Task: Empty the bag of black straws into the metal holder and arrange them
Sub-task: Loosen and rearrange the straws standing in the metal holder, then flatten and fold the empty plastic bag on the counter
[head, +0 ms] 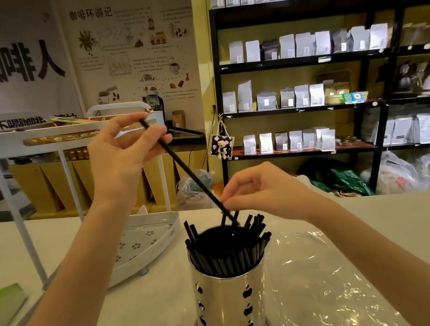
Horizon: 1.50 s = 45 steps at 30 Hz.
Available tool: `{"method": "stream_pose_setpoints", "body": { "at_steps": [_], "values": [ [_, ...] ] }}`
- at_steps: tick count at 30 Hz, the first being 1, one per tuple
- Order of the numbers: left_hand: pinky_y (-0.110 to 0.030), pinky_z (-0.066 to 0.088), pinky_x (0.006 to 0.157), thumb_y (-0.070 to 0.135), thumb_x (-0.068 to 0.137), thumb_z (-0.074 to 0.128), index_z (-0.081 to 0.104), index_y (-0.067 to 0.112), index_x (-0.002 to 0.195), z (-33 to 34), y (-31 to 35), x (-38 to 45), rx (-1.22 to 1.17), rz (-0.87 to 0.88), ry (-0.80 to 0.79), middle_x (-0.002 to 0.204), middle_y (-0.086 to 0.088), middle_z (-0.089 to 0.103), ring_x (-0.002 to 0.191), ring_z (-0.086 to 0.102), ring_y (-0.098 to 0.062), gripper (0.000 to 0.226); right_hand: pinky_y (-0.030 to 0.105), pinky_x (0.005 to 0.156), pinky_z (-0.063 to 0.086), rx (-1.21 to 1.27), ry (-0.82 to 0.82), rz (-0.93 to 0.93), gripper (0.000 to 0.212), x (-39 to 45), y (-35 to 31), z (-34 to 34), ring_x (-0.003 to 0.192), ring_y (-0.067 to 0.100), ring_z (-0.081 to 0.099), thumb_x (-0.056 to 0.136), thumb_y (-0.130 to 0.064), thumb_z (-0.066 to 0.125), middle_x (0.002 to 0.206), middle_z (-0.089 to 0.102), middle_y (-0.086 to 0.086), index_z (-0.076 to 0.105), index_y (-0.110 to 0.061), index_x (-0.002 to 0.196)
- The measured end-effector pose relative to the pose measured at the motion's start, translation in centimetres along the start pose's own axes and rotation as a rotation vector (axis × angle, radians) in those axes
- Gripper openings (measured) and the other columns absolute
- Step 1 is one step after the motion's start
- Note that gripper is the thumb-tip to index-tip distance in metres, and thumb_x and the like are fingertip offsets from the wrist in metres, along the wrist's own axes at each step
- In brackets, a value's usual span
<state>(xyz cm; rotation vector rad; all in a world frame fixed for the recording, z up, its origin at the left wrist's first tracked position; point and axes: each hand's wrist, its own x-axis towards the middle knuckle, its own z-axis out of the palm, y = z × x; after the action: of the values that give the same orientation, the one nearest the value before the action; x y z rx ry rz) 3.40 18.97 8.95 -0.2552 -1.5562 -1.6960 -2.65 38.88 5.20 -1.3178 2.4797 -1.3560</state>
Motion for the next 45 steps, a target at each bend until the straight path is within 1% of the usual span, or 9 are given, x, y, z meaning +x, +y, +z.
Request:
{"method": "stream_pose_setpoints", "body": {
  "at_steps": [7,13,17,23,25,29,36,42,45],
  "values": [
    [-0.021,0.057,0.061,0.023,0.067,0.063,0.063,0.017,0.09,1.4,-0.7,-3.7,0.369,0.071,-0.428,0.077,0.001,0.073,0.067,0.071,-0.012,0.024,0.004,0.067,0.045,0.092,0.013,0.005,0.023,-0.5,-0.2,0.5,0.073,-0.003,0.065,0.092,-0.018,0.051,0.084,0.073,0.005,0.07,-0.006,0.094],
    [-0.02,0.055,0.072,0.038,0.074,0.051,0.067,0.022,0.089,1.3,-1.6,-5.6,0.553,0.062,-0.69,0.077,0.007,0.07,0.077,0.068,-0.006,0.028,0.006,0.072,0.045,0.073,0.057,0.059,0.034,-2.2,-0.1,1.2,0.08,-0.004,0.062,0.096,-0.027,0.039,0.083,0.071,-0.01,0.072,-0.02,0.09],
    [-0.039,0.056,0.073,0.055,0.073,0.047,0.07,0.033,0.085,0.2,-1.7,-5.9,0.652,-0.042,-0.808,0.083,0.002,0.071,0.081,0.066,-0.014,0.034,-0.002,0.076,0.034,0.06,0.08,0.143,0.04,-3.7,-0.5,1.3,0.084,-0.022,0.055,0.097,-0.035,0.032,0.088,0.064,-0.028,0.071,-0.027,0.093],
    [-0.045,0.049,0.09,0.073,0.073,0.032,0.07,0.036,0.09,-0.1,-0.8,-6.5,0.616,-0.09,-0.81,0.094,-0.008,0.073,0.093,0.066,-0.02,0.055,0.011,0.093,0.027,0.086,0.148,0.17,0.047,-4.9,0.0,1.6,0.096,-0.026,0.048,0.096,-0.042,0.025,0.101,0.059,-0.034,0.07,-0.029,0.097],
    [-0.047,0.048,0.087,0.075,0.072,0.025,0.067,0.037,0.094,0.4,0.1,-6.9,0.638,0.015,-0.809,0.097,-0.017,0.069,0.095,0.062,-0.029,0.062,0.024,0.103,0.03,0.095,0.177,0.193,0.047,-5.2,0.3,1.7,0.116,-0.008,0.048,0.094,-0.05,0.024,0.118,0.061,-0.022,0.068,-0.036,0.103],
    [-0.013,0.042,0.09,0.054,0.082,0.028,0.048,0.043,0.118,2.7,1.5,-8.4,0.639,0.29,-0.732,0.119,0.026,0.053,0.116,0.044,0.008,0.042,0.032,0.102,0.04,0.084,0.247,0.162,0.043,-6.8,0.0,1.5,0.116,0.009,0.053,0.097,-0.043,0.024,0.122,0.06,-0.008,0.054,-0.028,0.123],
    [-0.016,0.036,0.098,0.029,0.092,0.039,0.048,0.015,0.127,7.9,0.0,-14.2,0.605,0.66,-0.647,0.129,0.002,0.05,0.119,0.045,-0.007,0.039,0.036,0.096,0.047,0.144,0.514,0.243,0.038,-12.7,0.5,-0.4,0.107,0.016,0.06,0.093,-0.03,0.046,0.121,0.061,0.003,0.043,-0.02,0.13],
    [-0.007,0.017,0.097,0.032,0.093,0.038,0.041,0.019,0.131,10.7,-6.8,-19.7,0.698,0.2,-0.742,0.141,-0.001,0.038,0.126,0.033,-0.006,0.041,0.034,0.094,0.045,-0.062,0.693,0.473,0.025,-19.5,5.9,-2.3,0.102,0.014,0.058,0.09,-0.02,0.054,0.111,0.065,0.0,0.058,-0.019,0.115],
    [-0.022,0.014,0.108,0.028,0.093,0.039,0.03,0.013,0.136,11.1,-11.0,-21.4,0.935,-0.124,-0.773,0.151,-0.009,0.016,0.139,0.016,-0.022,0.046,0.028,0.09,0.04,-0.279,0.694,0.623,0.025,-22.3,9.5,-2.2,0.102,0.015,0.055,0.089,-0.018,0.054,0.114,0.064,0.004,0.063,-0.012,0.112]
  ]
}}
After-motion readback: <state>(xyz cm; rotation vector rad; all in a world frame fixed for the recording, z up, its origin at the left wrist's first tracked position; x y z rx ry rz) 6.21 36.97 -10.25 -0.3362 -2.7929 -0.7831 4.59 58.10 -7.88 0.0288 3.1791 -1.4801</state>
